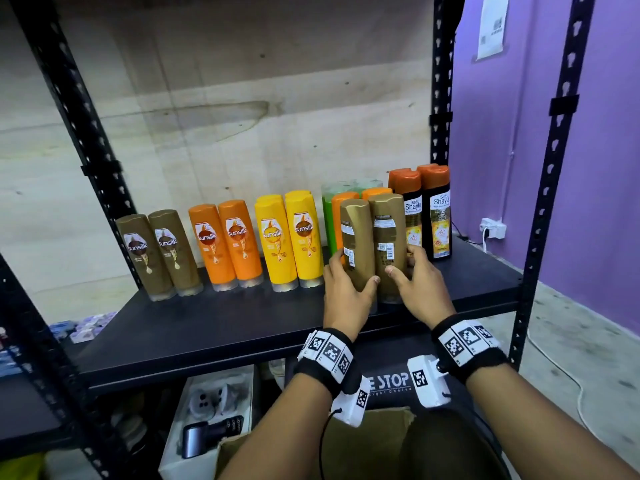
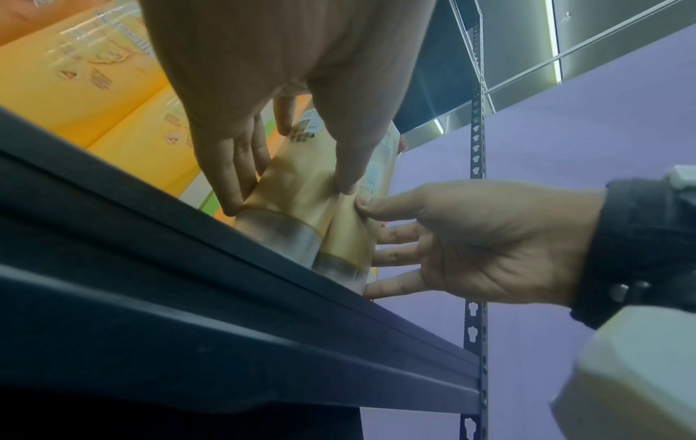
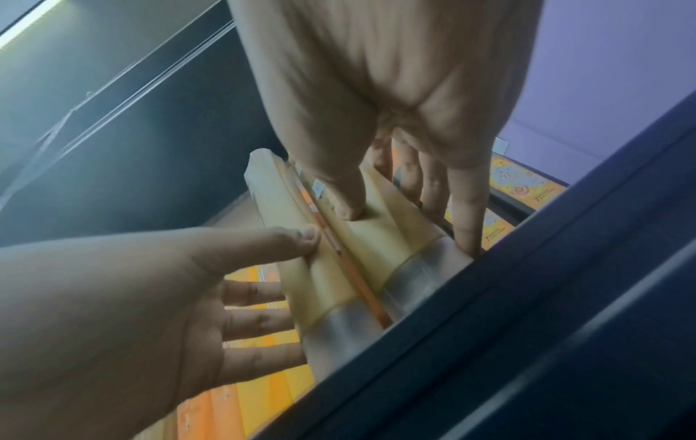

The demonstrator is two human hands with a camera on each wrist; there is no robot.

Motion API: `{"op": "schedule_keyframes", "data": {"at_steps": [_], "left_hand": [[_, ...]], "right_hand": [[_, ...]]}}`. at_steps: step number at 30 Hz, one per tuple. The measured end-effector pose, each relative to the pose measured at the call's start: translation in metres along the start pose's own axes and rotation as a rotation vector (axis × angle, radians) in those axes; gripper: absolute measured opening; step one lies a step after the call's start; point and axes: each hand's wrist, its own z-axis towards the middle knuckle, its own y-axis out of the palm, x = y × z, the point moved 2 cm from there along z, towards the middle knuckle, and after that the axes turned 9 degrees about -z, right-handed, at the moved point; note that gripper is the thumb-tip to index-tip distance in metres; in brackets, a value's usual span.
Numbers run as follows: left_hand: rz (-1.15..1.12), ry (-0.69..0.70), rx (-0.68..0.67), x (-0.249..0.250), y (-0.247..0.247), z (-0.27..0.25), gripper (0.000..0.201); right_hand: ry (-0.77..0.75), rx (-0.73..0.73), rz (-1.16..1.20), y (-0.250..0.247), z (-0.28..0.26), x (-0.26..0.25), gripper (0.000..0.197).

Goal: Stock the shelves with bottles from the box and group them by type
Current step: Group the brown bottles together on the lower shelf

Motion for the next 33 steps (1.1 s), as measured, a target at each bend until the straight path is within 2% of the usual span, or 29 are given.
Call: {"op": "schedule_keyframes", "data": {"at_steps": [7, 12, 21, 33], "left_hand": [[-0.03, 0.026, 0.063, -0.003, -0.015, -0.007, 0.079], [-0.027, 0.022, 0.103, -0.005, -0.042, -0.008, 0.081], [-0.001, -0.004, 0.18, -0.018, -0.096, -0.01, 0.08], [0.043, -0.002, 0.183, -0.032, -0.121, -0.009, 0.077]], "right_hand": [[0.017, -0.029, 0.032, 0.005, -0.005, -0.01, 0.05], [-0.025, -0.009, 0.095, 0.02, -0.015, -0.03, 0.048], [-0.067, -0.09, 0.162, 0.058, -0.026, -0.06, 0.048], [-0.111, -0.145, 0.124, 0.088, -0.031, -0.077, 0.05]]}}
